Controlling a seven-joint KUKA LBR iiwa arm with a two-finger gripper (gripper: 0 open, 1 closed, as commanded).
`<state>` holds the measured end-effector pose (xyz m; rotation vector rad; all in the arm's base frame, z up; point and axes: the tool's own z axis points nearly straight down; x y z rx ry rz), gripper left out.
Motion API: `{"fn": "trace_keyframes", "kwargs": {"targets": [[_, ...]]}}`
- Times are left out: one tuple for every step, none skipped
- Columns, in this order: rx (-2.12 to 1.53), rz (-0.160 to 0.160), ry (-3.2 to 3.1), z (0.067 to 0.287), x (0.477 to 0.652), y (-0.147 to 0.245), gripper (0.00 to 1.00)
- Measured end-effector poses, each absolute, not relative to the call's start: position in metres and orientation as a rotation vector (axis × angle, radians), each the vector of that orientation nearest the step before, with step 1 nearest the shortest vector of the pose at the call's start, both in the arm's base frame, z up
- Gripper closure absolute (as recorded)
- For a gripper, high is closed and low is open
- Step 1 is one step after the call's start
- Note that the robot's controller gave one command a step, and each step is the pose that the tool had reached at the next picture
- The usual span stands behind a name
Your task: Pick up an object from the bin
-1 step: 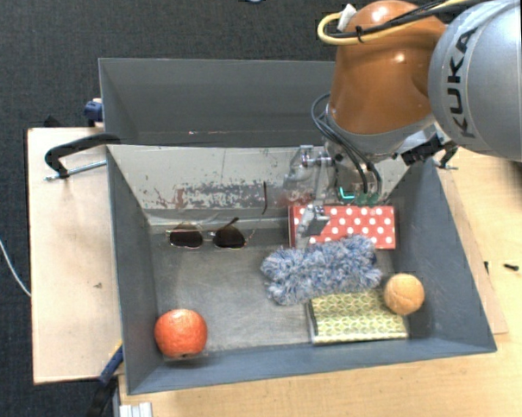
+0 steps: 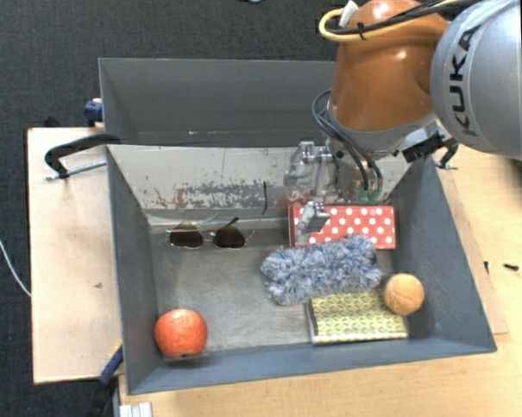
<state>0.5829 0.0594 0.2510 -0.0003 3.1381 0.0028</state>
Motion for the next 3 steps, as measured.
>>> {"fn": "trace_keyframes", "kwargs": {"targets": [[-0.176,0.001,3.132,0.203,0.573,0.058,0.0],[-0.702,0.001,3.061,0.172,0.562,0.06,0.0],[-0.674,0.002,3.066,0.152,0.555,0.042,0.0]]}}
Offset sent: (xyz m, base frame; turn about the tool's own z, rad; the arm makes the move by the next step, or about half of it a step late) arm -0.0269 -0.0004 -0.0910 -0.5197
